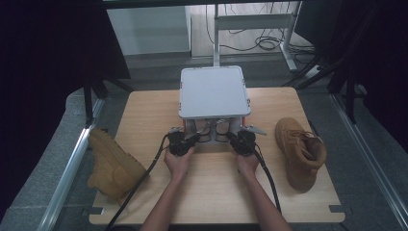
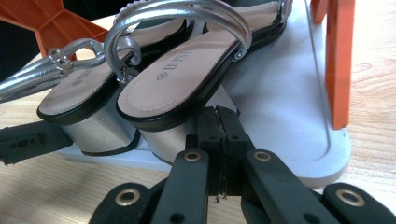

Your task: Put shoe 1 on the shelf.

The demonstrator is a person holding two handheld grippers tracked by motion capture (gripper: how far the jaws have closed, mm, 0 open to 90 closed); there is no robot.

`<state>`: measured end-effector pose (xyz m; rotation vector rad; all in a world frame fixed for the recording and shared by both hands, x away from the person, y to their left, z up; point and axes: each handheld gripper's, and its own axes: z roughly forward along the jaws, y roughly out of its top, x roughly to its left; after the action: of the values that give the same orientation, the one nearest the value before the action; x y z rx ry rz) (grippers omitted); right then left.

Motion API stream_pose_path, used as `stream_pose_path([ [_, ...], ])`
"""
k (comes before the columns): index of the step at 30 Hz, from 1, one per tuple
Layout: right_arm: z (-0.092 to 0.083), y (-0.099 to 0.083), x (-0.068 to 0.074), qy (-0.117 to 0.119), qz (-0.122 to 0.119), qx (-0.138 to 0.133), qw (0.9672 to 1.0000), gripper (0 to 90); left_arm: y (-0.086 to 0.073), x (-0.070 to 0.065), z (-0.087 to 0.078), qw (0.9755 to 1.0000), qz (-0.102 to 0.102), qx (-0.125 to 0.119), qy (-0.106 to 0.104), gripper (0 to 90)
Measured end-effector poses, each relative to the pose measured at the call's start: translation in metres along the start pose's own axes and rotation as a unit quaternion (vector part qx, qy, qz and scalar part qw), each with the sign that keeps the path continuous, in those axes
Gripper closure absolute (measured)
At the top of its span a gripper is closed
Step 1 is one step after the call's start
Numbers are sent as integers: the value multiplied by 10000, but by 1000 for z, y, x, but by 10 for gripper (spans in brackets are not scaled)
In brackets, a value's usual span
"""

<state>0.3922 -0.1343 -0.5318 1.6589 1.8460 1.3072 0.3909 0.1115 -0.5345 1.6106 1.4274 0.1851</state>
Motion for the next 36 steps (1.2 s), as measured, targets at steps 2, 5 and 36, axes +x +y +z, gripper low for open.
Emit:
stream_pose_path([
  [2,2,-1,3,-18,-165,7,9999,896,0,0,0,10000,-7,3,-5,896],
  [5,3,-1,5,-8,-196,-1,9998,896,0,0,0,10000,-8,1,-2,896],
  [36,-82,-20,1,573,-276,-453,9969,878,-25,-16,-80,9955,521,-308,-727,838],
])
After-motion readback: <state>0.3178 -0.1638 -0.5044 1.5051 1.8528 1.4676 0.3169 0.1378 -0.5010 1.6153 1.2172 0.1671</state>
